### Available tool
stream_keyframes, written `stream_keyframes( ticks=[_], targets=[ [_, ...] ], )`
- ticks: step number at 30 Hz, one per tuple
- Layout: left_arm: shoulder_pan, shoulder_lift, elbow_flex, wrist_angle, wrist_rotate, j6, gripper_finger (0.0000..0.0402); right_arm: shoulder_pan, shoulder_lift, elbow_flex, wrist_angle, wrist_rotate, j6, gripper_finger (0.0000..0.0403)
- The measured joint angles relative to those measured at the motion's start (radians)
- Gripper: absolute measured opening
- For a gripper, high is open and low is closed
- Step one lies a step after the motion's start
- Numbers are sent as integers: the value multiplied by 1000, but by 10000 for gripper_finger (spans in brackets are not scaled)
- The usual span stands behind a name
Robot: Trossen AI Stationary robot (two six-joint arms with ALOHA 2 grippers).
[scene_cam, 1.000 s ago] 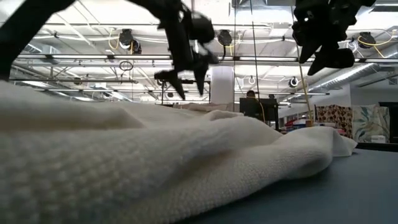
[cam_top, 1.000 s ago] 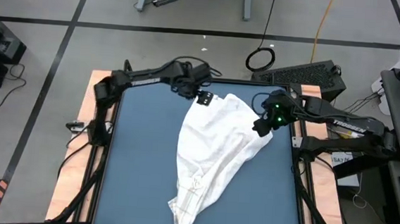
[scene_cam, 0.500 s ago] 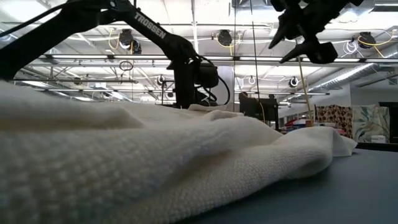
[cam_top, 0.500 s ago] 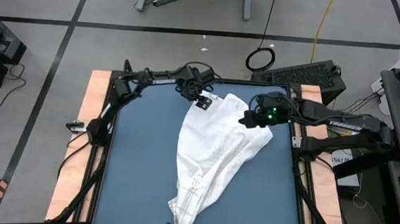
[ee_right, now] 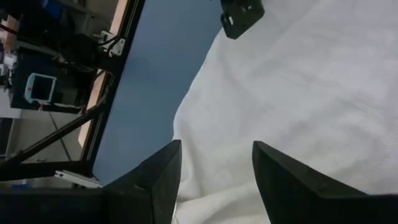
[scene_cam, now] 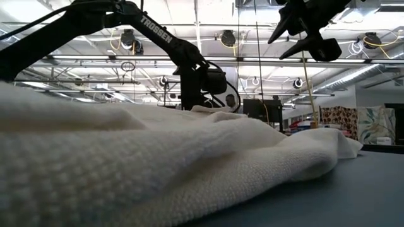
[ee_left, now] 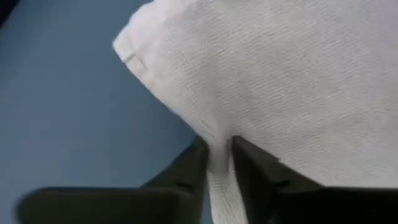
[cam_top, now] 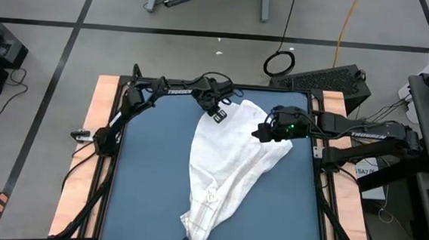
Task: Roll towel into tight, uniform cylinder
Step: Roll the white towel
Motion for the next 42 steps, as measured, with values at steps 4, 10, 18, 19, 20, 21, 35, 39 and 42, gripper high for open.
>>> stream_keyframes(
  ticks=[4,10,18,19,20,21,35,39,42],
  targets=[
    [-2,-2,4,-47,-2,3,10,-1,0,0,-1,5,-14,187],
    [2,-3,42,-192,-106,59,9,-1,0,0,0,25,-56,187],
    [59,-103,82,-233,-208,92,3,-1,0,0,-1,26,-81,187],
    [71,-119,82,-228,-218,107,3,-1,0,0,-1,29,-81,187],
    [85,-134,82,-219,-227,126,3,-1,0,0,-1,35,-80,187],
    [99,-148,82,-214,-237,145,3,-1,0,0,-1,45,-73,187],
    [254,-251,85,-97,-213,475,8,-162,77,0,-55,160,117,187],
    [242,-251,85,-132,-207,475,9,-252,165,0,-71,135,80,187],
    [222,-266,82,-170,-205,475,9,-324,242,0,-85,101,37,187]
  ],
)
